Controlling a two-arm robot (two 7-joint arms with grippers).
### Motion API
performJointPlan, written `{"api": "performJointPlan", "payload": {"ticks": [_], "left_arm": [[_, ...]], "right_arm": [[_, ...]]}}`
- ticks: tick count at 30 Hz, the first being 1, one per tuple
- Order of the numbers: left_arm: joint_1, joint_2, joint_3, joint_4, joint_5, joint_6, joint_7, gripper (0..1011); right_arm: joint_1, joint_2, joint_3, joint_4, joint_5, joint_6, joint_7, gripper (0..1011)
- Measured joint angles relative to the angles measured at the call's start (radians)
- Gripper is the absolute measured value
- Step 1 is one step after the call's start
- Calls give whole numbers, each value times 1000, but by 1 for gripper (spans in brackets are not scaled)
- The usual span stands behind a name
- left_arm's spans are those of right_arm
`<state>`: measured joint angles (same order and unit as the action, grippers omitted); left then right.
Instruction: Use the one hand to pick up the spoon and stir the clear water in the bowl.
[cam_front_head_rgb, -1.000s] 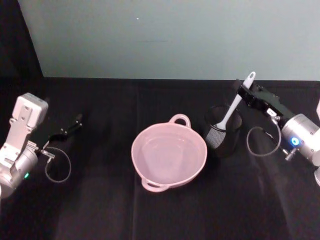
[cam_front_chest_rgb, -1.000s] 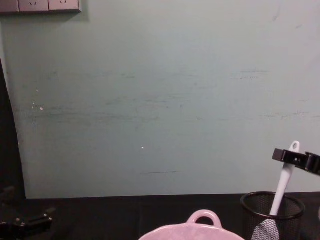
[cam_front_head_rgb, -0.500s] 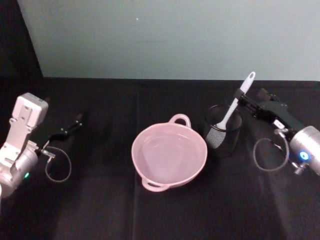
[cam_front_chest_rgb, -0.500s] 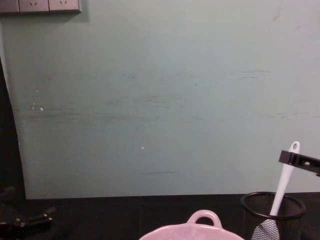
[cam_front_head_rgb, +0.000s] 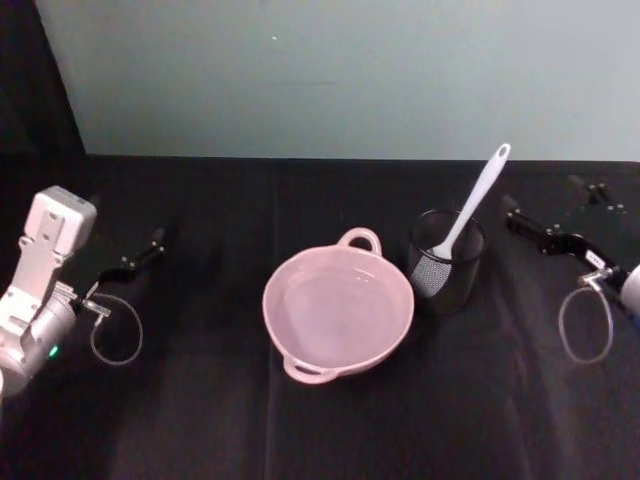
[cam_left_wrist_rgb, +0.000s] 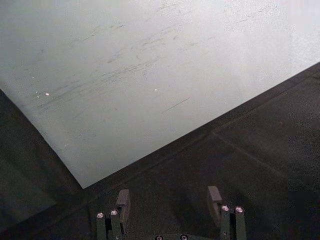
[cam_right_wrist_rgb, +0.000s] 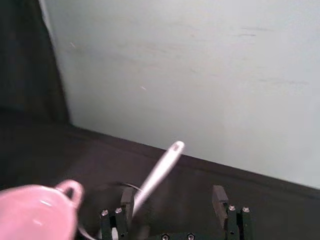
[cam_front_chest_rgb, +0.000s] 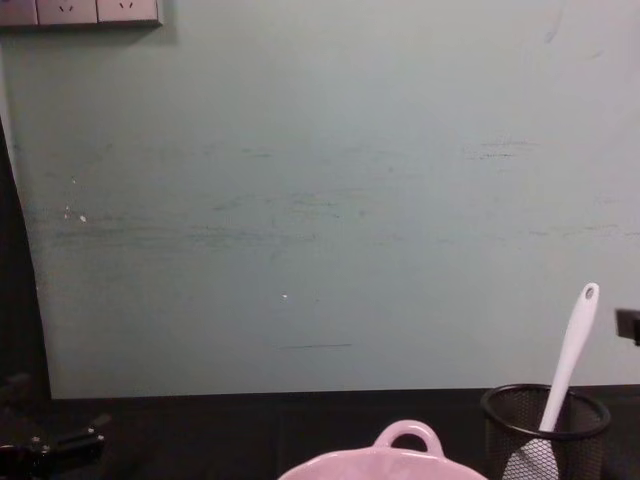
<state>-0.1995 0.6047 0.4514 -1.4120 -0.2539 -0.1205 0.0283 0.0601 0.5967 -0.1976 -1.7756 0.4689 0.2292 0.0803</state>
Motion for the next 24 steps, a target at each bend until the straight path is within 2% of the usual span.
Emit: {"api": "performJointPlan", "payload": {"ticks": [1,2,4,7,9,10,12,13,15,16,18,19,20,24], "left_arm": [[0,0,0,0,0,0,0,1011],[0,0,0,0,0,0,0,1011],[0,0,0,0,0,0,0,1011],[0,0,0,0,0,0,0,1011],[0,0,0,0,0,0,0,1011],[0,0,0,0,0,0,0,1011],[0,0,0,0,0,0,0,1011],[0,0,0,0,0,0,0,1011],[0,0,0,0,0,0,0,1011],[0,0,0,0,0,0,0,1011],[0,0,0,0,0,0,0,1011],[0,0,0,0,0,0,0,1011],[0,0,0,0,0,0,0,1011],[0,0,0,0,0,0,0,1011]], "right_arm": [[0,0,0,0,0,0,0,1002],[1,10,-7,-11,-45,20,-34,1002],[5,18,-18,-16,-107,39,-77,1003],[12,17,-28,0,-169,24,-110,1003],[21,9,-35,27,-208,-19,-124,1002],[21,9,-35,27,-208,-19,-124,1003],[33,0,-47,70,-249,-86,-126,1003],[42,-8,-52,104,-267,-139,-125,1003],[51,-23,-56,146,-278,-198,-121,1003],[62,-36,-59,191,-281,-251,-111,1003],[78,-55,-61,247,-281,-302,-93,1003],[78,-55,-61,247,-281,-302,-93,1003],[88,-65,-65,281,-282,-327,-80,1003],[105,-85,-74,344,-289,-352,-55,1002]]}}
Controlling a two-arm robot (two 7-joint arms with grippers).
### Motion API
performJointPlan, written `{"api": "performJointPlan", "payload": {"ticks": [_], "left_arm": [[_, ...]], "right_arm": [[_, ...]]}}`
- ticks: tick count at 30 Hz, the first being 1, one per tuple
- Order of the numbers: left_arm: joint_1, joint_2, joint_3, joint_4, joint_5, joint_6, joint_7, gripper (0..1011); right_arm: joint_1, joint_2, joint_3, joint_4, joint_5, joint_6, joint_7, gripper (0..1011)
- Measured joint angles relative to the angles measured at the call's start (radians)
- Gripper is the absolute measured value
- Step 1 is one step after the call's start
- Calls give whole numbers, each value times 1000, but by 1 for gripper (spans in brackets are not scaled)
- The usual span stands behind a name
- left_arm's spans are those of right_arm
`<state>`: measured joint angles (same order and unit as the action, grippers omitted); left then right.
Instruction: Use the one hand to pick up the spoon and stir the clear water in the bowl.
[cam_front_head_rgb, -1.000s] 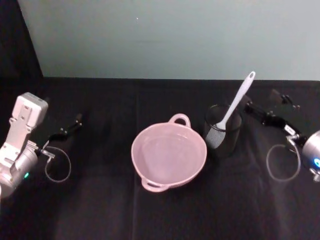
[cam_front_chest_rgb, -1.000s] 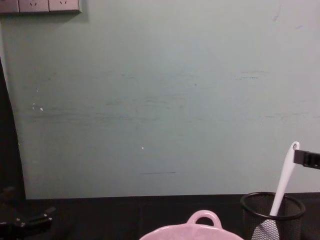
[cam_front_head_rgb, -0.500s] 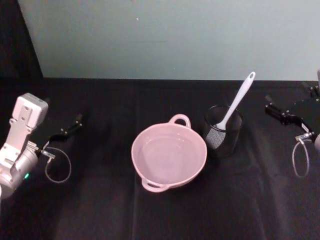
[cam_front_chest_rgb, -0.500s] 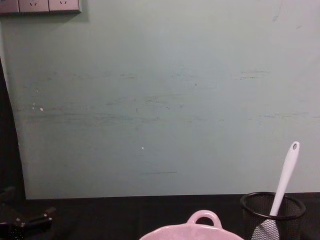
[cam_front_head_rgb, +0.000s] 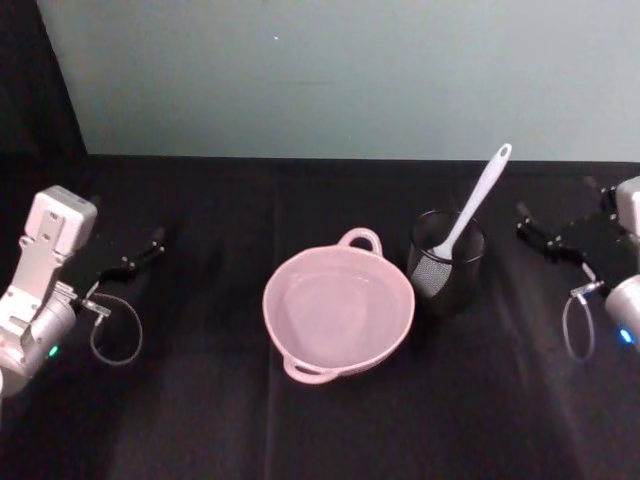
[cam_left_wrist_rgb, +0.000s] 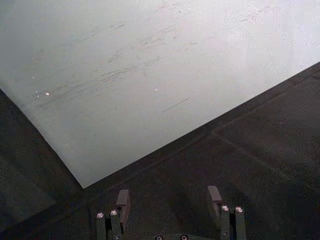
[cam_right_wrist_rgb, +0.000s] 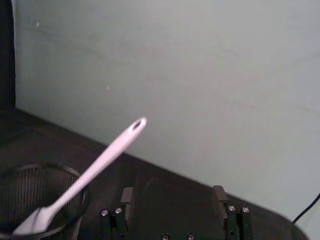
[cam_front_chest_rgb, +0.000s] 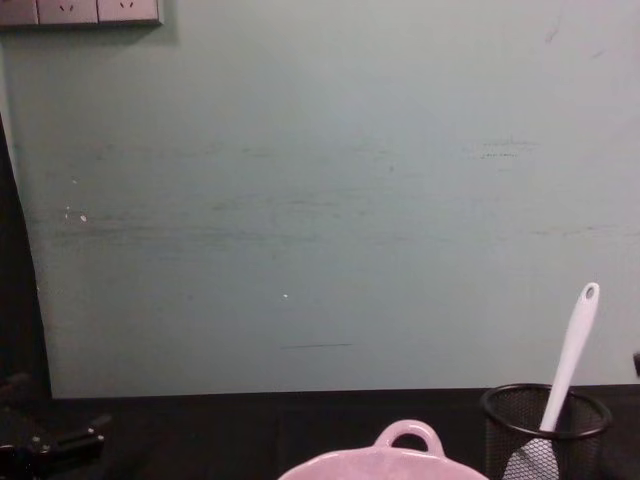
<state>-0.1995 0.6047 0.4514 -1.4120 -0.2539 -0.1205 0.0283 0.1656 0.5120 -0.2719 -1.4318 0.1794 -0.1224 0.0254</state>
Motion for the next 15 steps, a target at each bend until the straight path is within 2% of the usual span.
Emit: {"api": "performJointPlan", "payload": {"ticks": [6,15], "left_arm": [[0,0,0,0,0,0,0,1011],[0,0,0,0,0,0,0,1011]], "right_arm": [[12,-26,-6,58,-5,37,22,1002],[12,-33,0,63,-5,45,27,1003]]}}
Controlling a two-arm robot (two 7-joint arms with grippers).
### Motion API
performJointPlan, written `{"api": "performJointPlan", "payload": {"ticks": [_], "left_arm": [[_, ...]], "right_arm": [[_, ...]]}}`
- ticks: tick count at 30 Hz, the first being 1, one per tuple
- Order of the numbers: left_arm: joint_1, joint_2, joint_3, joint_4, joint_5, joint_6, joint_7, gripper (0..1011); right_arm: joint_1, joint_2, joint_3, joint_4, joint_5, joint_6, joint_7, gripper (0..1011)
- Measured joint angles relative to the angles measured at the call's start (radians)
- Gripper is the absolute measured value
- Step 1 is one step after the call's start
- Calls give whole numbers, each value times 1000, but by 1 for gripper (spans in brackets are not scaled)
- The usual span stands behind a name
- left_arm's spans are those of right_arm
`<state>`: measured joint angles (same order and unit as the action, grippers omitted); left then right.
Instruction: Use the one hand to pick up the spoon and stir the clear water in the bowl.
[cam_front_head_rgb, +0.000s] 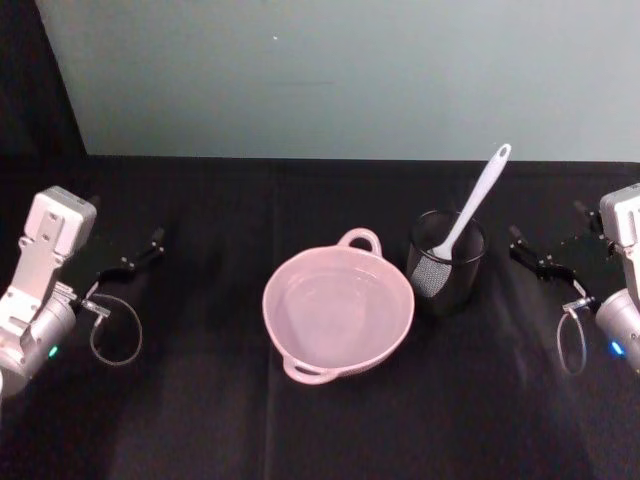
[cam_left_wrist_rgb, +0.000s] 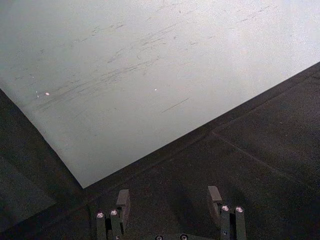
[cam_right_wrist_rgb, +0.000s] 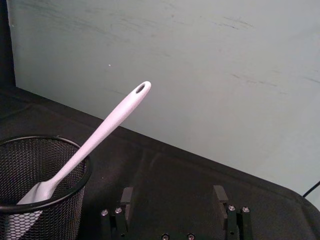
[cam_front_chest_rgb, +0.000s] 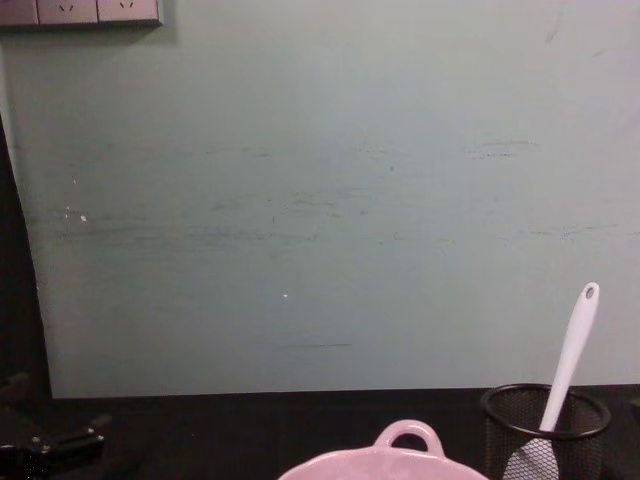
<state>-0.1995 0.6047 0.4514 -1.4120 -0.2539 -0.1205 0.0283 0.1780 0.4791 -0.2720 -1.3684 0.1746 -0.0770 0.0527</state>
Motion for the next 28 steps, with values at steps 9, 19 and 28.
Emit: {"api": "performJointPlan", "payload": {"ticks": [9,19,28], "left_arm": [[0,0,0,0,0,0,0,1011],[0,0,0,0,0,0,0,1011],[0,0,0,0,0,0,0,1011]], "right_arm": [[1,1,-1,0,0,-4,0,1002],[1,2,-2,0,0,-6,-1,1002],[1,3,-2,0,0,-7,-2,1003]]}}
